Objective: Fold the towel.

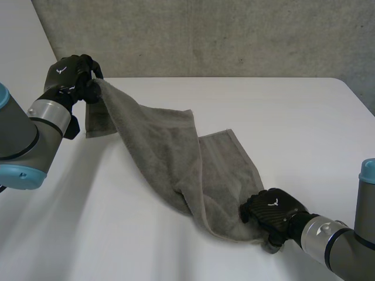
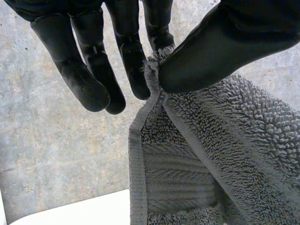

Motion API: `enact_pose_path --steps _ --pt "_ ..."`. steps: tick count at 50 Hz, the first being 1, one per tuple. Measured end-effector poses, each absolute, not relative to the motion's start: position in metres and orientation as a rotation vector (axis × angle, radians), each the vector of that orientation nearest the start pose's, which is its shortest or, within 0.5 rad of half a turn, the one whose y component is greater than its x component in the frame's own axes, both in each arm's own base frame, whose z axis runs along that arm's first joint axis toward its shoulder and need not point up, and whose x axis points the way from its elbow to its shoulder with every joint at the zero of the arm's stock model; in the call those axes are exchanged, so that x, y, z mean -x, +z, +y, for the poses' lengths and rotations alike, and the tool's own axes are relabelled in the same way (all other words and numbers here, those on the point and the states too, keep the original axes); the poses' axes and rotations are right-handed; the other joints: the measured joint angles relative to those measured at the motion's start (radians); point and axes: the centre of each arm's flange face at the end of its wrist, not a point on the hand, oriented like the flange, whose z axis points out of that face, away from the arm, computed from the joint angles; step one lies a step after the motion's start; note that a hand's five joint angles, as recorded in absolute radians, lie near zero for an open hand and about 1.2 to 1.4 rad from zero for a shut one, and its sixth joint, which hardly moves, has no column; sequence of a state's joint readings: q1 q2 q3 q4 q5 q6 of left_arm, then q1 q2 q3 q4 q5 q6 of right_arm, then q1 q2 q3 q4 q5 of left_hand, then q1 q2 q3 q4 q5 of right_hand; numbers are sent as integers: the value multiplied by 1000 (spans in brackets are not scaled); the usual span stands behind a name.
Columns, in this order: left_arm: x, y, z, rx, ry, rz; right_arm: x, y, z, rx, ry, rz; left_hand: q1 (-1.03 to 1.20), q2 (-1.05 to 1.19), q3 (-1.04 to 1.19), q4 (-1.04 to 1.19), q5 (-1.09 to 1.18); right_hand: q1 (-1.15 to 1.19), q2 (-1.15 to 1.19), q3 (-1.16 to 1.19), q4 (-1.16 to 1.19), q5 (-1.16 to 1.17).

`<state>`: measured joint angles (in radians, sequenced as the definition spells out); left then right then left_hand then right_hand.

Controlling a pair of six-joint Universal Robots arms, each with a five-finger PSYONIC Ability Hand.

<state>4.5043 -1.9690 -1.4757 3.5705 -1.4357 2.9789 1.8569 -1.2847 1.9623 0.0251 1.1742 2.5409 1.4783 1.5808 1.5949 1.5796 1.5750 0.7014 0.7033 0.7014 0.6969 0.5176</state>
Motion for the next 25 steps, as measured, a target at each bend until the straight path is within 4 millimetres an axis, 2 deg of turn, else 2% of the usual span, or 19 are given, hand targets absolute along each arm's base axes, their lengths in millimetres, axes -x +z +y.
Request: enact_pose_path --steps 5,11,18,25 --pt "223 239 -361 -233 -2593 2352 -229 131 -190 1340 -1305 2253 0 0 0 0 0 165 160 159 168 168" --pt "223 239 -361 -230 -2594 2358 -230 134 -196 1331 -1366 2236 0 0 0 0 0 618 606 586 600 620" --pt "224 239 -360 -233 -2596 2364 -233 145 -205 1256 -1448 2215 0 0 0 0 0 635 620 626 636 649" --pt "226 237 -356 -247 -2585 2378 -235 169 -219 1146 -1557 2185 0 0 0 0 0 635 620 626 636 649"
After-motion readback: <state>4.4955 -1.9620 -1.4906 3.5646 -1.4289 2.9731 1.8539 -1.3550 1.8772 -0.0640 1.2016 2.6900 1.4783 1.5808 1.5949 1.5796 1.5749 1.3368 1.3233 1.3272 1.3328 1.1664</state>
